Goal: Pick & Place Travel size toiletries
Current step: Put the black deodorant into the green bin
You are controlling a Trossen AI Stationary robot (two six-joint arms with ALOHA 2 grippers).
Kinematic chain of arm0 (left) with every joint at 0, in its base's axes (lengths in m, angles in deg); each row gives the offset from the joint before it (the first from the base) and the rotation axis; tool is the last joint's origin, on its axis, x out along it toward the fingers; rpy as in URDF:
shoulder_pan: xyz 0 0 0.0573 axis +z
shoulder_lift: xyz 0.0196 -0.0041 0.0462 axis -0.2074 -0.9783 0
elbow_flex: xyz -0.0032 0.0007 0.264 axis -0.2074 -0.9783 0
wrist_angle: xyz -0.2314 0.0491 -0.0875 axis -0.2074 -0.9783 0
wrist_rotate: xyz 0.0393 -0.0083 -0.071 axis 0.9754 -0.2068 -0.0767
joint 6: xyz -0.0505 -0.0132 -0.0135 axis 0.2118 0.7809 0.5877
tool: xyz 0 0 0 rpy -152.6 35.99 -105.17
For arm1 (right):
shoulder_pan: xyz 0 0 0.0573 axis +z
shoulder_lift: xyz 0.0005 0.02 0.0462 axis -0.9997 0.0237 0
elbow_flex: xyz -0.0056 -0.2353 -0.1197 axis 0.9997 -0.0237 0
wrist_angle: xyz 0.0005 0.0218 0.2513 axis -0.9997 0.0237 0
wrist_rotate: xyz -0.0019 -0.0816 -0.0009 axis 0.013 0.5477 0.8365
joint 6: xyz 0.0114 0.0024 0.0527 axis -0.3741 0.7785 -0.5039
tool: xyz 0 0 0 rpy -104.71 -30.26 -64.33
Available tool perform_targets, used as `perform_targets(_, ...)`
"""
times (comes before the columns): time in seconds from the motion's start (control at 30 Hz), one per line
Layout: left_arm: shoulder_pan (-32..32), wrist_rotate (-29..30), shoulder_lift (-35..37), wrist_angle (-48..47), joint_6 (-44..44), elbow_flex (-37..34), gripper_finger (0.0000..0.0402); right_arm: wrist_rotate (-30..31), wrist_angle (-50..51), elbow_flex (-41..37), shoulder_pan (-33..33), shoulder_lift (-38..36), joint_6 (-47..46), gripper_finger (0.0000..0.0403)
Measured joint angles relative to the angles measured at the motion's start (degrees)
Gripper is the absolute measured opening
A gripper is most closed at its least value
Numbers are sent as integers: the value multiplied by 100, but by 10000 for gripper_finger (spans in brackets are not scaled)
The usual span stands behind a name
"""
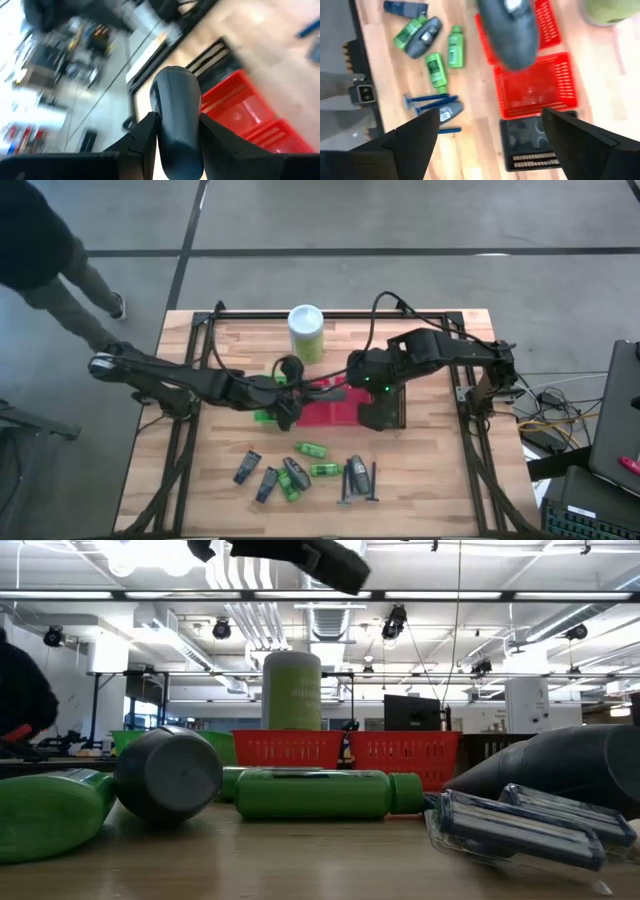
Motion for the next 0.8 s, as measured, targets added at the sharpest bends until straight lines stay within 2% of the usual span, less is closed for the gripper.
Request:
perform_targets(0.13, -49, 824, 357, -314, 731, -148, 119, 482, 157, 126, -2, -3, -33, 353)
perform_targets(0.33, -249, 2516, 1001, -943, 1985, -612, 119, 1315, 148, 112, -2, -103, -54, 338)
perform_targets(0.47, -454, 3148, 1339, -1485, 3217, -959, 119, 1583, 147, 106, -12, -150, -253, 330)
perform_targets(0.63, -540, 3341, 1450, -2531, 5155, -1155, 119, 1742, 148, 104, -22, -196, -486, 325)
perform_targets(0.8, -573, 3062, 1421, -3720, 7135, -1431, 119, 1742, 146, 99, -13, -197, -582, 334)
